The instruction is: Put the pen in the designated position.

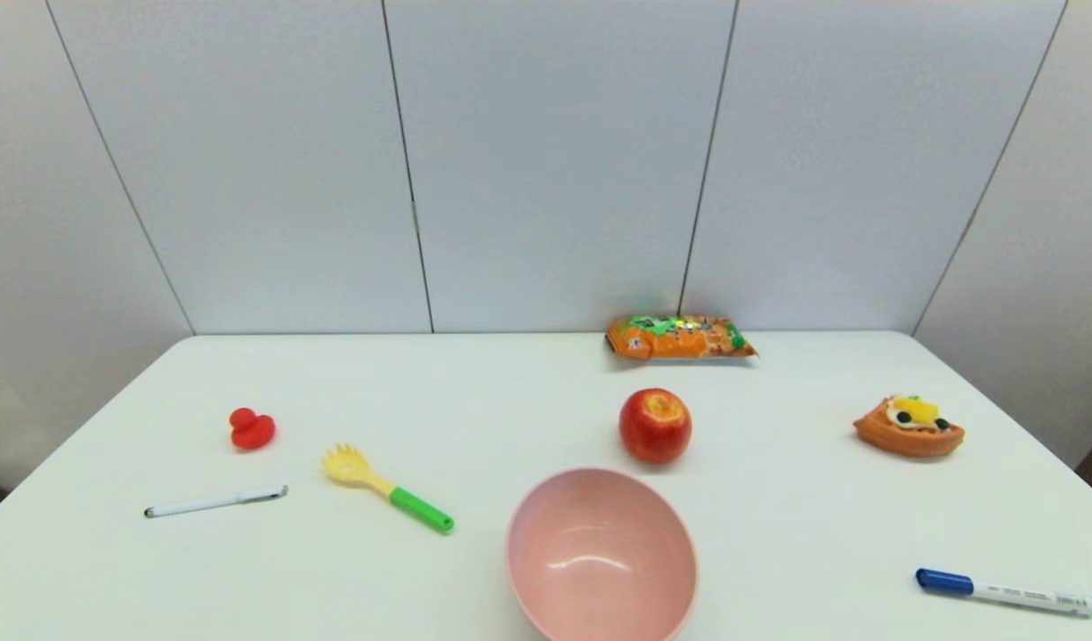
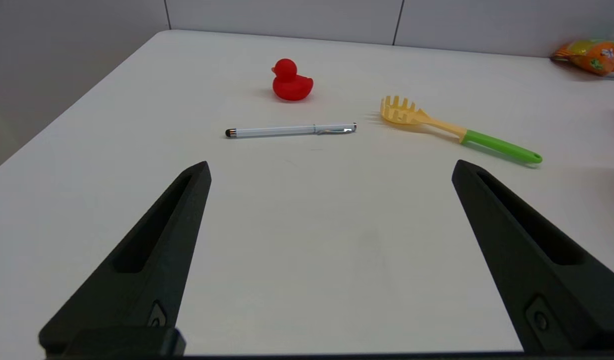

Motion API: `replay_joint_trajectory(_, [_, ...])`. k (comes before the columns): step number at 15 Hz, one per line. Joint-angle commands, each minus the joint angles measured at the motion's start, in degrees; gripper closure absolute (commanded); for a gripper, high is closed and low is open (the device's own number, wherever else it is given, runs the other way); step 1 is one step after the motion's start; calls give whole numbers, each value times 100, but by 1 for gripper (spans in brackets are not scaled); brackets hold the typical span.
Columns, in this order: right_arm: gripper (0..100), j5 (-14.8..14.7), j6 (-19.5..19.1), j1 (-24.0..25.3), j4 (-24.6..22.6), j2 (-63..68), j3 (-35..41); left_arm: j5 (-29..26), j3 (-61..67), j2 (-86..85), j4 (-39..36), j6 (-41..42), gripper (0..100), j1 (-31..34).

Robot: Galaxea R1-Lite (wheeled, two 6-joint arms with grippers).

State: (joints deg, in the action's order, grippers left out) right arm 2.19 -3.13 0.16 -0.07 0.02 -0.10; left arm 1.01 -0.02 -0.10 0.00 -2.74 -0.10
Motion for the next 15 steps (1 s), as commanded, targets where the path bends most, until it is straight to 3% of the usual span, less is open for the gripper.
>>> replay_joint_trajectory(1, [0, 0, -3, 2, -1, 6, 1, 13, 2, 1, 0, -16, 0, 1])
replay_joint_trajectory(15, [0, 0, -3, 2, -1, 6, 1, 13, 2, 1, 0, -16, 0, 1])
